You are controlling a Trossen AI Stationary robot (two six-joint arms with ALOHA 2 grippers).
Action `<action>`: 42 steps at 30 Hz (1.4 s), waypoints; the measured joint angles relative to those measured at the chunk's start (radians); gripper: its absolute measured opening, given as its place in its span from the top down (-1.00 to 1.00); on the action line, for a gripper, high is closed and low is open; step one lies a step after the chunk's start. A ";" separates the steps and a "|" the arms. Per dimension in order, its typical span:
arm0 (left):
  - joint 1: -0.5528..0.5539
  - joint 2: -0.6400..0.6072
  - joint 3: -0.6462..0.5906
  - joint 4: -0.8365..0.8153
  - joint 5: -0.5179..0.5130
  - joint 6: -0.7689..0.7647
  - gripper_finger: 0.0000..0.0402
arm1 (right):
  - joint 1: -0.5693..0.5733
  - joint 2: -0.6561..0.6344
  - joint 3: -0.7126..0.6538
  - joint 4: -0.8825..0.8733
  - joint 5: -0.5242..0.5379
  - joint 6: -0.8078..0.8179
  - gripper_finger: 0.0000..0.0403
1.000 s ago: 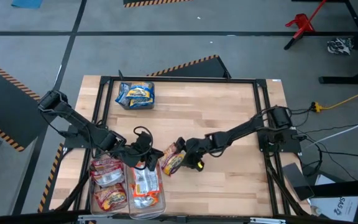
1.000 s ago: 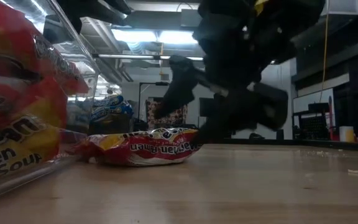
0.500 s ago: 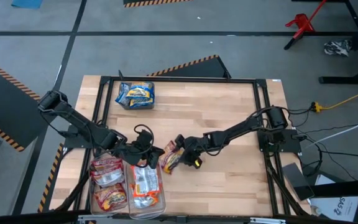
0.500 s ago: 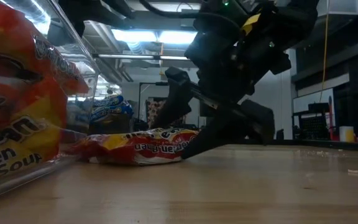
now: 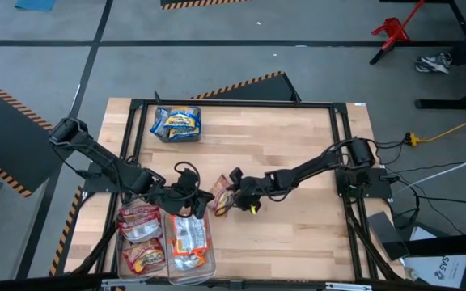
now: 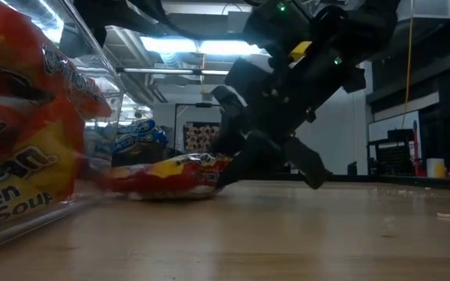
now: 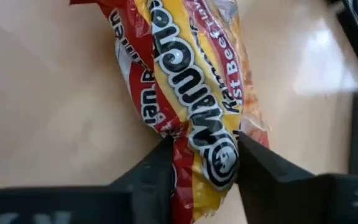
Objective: Sort Maruchan noodles
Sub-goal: Put the red noodle pack into the left transparent bin
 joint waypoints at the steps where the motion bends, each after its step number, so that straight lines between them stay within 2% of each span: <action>1: 0.000 -0.001 0.000 0.000 -0.005 0.000 0.71 | -0.002 -0.010 -0.002 -0.014 0.016 0.000 0.46; 5: 0.012 -0.018 -0.001 0.002 -0.026 0.025 0.71 | -0.016 -0.061 -0.004 -0.065 0.045 0.001 0.59; 9: 0.032 -0.050 -0.001 -0.002 -0.032 0.085 0.66 | -0.039 -0.125 -0.003 -0.119 0.054 0.003 0.63; 17: 0.108 -0.148 -0.001 0.003 -0.013 0.179 0.34 | -0.068 -0.280 -0.003 -0.237 0.094 -0.009 0.64; 21: 0.188 -0.183 -0.001 -0.003 0.074 0.175 0.17 | -0.065 -0.368 -0.002 -0.288 0.110 -0.050 0.64; 23: 0.239 -0.192 -0.001 -0.013 0.130 0.122 0.11 | -0.064 -0.416 -0.002 -0.309 0.112 -0.054 0.64; 28: 0.383 -0.185 -0.001 -0.076 0.395 -0.010 0.06 | -0.058 -0.549 -0.002 -0.334 0.108 -0.056 0.64; 30: 0.423 -0.174 -0.001 -0.082 0.463 -0.018 0.05 | -0.050 -0.598 -0.002 -0.348 0.116 -0.059 0.64; 36: 0.510 -0.175 -0.001 -0.025 0.512 -0.003 0.05 | 0.007 -0.685 -0.001 -0.347 0.116 -0.078 0.64; 42: 0.550 -0.157 0.000 0.125 0.625 0.024 0.05 | 0.070 -0.702 -0.001 -0.327 0.143 -0.132 0.64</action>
